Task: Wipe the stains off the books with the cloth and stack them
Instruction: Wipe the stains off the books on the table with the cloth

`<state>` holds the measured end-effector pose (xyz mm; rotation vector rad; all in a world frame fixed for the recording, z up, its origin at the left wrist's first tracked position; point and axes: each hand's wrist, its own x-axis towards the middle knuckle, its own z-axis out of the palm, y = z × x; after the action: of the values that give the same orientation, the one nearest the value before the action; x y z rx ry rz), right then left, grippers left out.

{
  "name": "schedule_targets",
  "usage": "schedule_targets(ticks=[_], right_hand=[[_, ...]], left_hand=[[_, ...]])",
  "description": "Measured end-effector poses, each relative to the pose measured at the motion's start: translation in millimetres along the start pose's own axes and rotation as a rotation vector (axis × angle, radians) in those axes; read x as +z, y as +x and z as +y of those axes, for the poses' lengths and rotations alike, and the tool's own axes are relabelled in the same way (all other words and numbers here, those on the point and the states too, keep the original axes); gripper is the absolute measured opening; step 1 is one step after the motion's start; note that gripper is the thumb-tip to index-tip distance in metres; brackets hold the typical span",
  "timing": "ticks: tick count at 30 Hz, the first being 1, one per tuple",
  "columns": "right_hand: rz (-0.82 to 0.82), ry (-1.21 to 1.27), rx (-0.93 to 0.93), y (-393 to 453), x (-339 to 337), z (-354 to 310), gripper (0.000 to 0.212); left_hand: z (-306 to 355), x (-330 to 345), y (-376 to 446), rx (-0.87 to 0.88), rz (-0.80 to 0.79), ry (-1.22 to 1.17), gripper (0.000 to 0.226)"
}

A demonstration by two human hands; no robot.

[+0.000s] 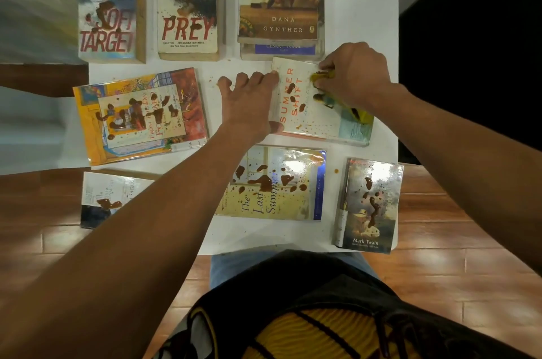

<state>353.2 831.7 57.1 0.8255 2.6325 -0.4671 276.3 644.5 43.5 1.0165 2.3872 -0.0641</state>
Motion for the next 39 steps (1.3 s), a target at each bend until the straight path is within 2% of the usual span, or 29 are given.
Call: schedule_targets(ticks=[4,8,12,17,24,29,33,39], right_hand=[[-0.044,-0.042,-0.098,-9.4,4.7,-0.8,0.038],[0.048,0.000,-0.087,-9.8,4.2,-2.7,0.036],[0.039,-0.156,-0.201,-23.5,14.3,3.7,0.036],[0.043,-0.145,-0.262,-26.5,14.6,17.2,0.035],[0.068,-0.171,-0.199,-28.4,33.4,13.6,0.034],[0.181,-0.133,-0.207,-42.5,39.2,25.3,0.036],[0.091,-0.208,-0.177,-54.0,34.9,33.0,0.049],[0.093,0.102,-0.128,-42.9,18.9,38.7,0.041]], left_hand=[[-1.6,0.4,0.3,0.003,0.001,-0.008,0.098],[-2.1,-0.1,-0.1,0.002,0.008,-0.008,0.097],[-2.1,0.4,-0.6,0.004,0.005,-0.011,0.097],[-1.5,0.4,-0.7,0.000,-0.005,-0.010,0.098],[-3.1,1.8,-0.4,-0.002,-0.003,-0.020,0.099],[-1.9,2.2,-0.8,-0.008,-0.006,-0.015,0.099],[-3.0,2.4,-0.8,-0.008,-0.003,-0.018,0.099],[-2.5,2.5,-0.2,-0.020,-0.008,-0.009,0.100]])
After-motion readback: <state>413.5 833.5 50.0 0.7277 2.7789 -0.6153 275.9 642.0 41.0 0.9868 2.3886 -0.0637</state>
